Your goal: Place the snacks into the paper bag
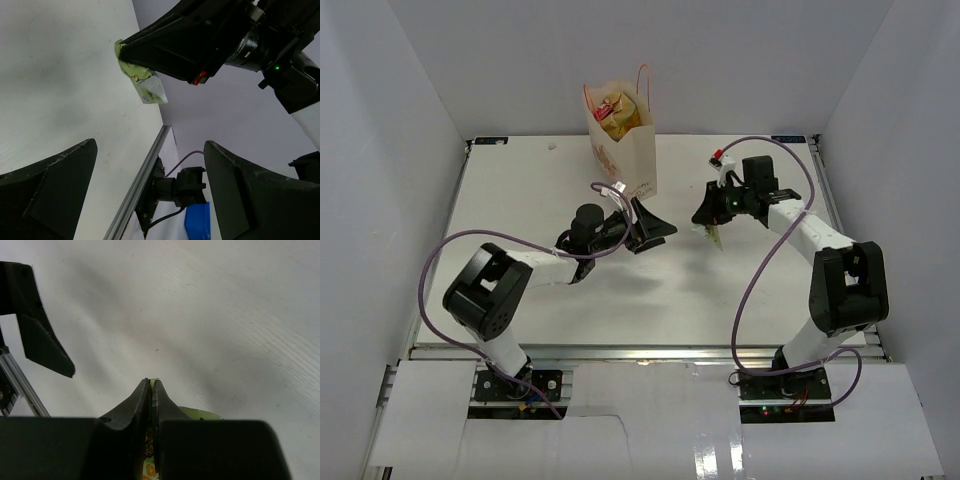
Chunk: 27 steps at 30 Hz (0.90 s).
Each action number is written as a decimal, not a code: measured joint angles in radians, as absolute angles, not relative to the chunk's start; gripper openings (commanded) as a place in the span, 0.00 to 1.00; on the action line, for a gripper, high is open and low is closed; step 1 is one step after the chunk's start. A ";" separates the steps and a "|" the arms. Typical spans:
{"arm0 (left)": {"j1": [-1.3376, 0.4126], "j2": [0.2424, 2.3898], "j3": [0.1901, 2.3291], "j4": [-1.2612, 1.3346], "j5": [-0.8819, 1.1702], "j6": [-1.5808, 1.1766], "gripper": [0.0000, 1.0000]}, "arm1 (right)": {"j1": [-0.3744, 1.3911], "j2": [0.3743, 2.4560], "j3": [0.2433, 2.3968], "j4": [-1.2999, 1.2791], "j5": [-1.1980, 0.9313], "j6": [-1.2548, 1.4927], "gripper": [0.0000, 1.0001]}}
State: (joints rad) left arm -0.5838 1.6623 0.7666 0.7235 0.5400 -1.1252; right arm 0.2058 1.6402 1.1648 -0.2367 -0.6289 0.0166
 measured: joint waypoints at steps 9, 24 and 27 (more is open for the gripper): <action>-0.627 1.766 0.773 0.875 0.574 -1.275 0.84 | 0.364 1.635 1.150 -0.196 -0.525 0.026 0.08; -0.637 1.786 0.773 0.909 0.573 -1.309 0.59 | 0.429 1.635 1.152 -0.183 -0.500 0.064 0.08; -0.637 1.796 0.780 0.898 0.573 -1.306 0.54 | 0.434 1.629 1.157 -0.183 -0.511 0.073 0.08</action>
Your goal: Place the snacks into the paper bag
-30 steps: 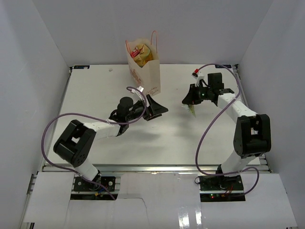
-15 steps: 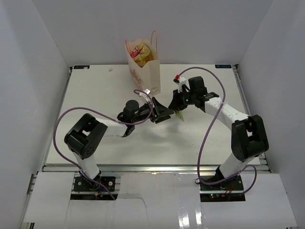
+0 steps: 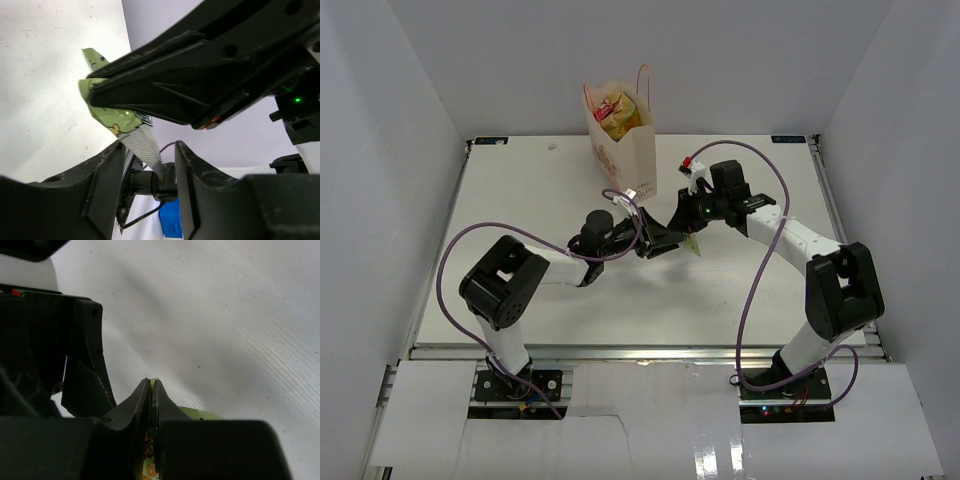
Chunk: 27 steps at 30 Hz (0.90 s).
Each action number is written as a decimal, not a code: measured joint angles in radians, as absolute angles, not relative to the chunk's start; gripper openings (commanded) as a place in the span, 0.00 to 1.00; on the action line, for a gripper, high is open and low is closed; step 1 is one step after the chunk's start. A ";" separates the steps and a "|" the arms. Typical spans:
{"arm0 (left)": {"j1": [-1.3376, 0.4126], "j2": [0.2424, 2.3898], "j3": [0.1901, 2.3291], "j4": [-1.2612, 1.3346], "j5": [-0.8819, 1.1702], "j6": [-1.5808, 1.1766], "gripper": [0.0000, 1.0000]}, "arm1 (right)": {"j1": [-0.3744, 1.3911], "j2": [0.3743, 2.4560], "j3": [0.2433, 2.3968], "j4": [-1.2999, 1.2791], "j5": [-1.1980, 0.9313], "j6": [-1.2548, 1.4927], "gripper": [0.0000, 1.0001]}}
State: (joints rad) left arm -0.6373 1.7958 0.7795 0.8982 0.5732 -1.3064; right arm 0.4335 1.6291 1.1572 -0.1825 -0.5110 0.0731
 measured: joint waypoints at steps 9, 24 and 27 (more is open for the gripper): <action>-0.639 1.797 0.800 0.869 0.582 -1.290 0.15 | 0.431 1.594 1.168 -0.179 -0.541 0.078 0.09; -0.638 1.679 0.853 0.524 0.520 -1.011 0.00 | 0.425 1.564 1.203 -0.185 -0.589 0.017 0.84; -0.638 1.623 0.900 0.396 0.482 -0.897 0.00 | 0.391 1.564 1.271 -0.198 -0.621 -0.025 0.91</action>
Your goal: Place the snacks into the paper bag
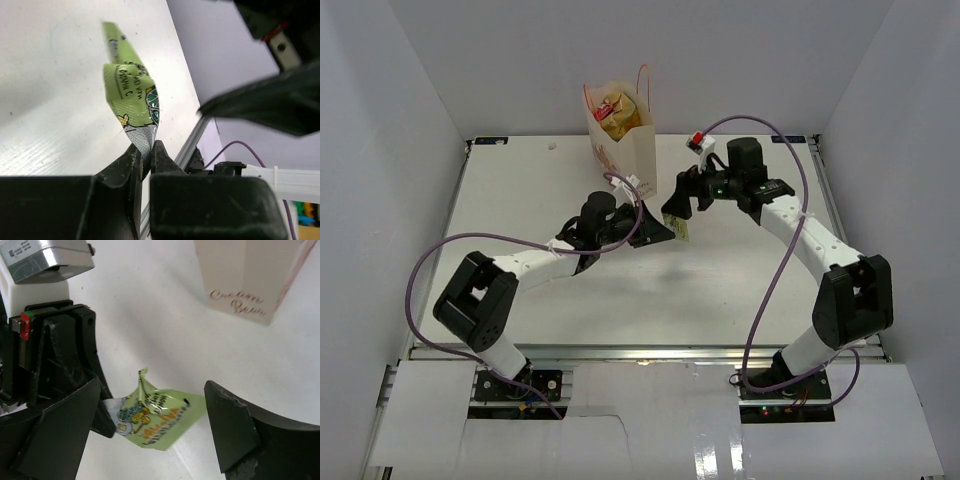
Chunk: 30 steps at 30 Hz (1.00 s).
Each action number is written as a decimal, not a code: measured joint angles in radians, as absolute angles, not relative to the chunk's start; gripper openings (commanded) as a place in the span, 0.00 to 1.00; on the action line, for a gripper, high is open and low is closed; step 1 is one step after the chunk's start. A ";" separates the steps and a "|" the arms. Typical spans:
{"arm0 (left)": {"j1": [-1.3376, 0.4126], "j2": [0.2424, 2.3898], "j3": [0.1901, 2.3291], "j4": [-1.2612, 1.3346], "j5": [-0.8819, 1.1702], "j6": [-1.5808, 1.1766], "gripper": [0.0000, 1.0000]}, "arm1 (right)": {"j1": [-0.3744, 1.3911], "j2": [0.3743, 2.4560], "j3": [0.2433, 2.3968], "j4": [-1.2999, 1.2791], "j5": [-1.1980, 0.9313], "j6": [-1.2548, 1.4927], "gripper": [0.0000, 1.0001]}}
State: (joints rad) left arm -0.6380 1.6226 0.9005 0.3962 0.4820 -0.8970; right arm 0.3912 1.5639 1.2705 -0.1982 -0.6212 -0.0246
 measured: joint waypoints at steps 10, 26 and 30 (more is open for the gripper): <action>-0.605 1.618 1.391 -0.118 0.343 -0.550 0.00 | 0.093 1.561 1.472 -0.198 -0.834 -0.114 0.92; -0.403 2.004 2.123 -0.394 0.216 -0.454 0.00 | -0.060 1.506 1.259 -0.210 -0.879 -0.147 0.92; -0.403 2.077 2.157 -0.436 0.185 -0.420 0.00 | -0.073 1.492 1.227 -0.210 -0.887 -0.151 0.91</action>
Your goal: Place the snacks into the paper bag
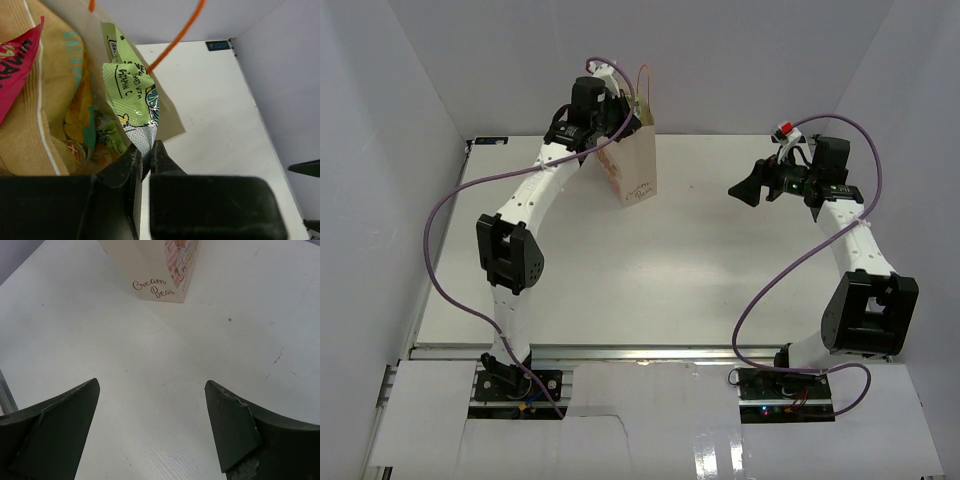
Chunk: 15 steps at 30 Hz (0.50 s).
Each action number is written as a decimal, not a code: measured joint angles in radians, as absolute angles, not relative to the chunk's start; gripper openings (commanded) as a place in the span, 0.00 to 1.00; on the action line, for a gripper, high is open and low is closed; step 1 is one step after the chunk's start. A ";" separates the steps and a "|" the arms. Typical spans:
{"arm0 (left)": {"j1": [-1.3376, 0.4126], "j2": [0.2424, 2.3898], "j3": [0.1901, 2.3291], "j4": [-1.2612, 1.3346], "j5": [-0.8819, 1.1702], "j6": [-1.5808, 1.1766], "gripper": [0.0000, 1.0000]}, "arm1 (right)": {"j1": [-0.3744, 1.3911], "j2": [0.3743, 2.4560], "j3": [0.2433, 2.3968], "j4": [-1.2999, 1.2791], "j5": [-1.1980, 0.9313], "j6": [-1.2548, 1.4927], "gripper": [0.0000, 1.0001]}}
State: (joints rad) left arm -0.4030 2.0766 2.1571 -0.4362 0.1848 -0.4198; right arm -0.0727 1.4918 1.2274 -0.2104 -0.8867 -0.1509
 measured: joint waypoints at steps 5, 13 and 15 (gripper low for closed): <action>-0.401 2.109 2.171 -0.442 0.157 -0.390 0.00 | -0.088 1.470 1.195 -0.210 -0.894 -0.158 0.91; -0.396 2.122 2.186 -0.442 0.215 -0.385 0.43 | -0.092 1.465 1.170 -0.210 -0.897 -0.159 0.91; -0.396 2.131 2.192 -0.445 0.233 -0.393 0.54 | -0.091 1.465 1.167 -0.210 -0.897 -0.159 0.91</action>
State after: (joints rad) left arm -0.3958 2.1311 2.1921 -0.4450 0.2329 -0.3935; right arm -0.0914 1.4647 1.1667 -0.2104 -0.8970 -0.1589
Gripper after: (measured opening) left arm 0.440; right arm 0.917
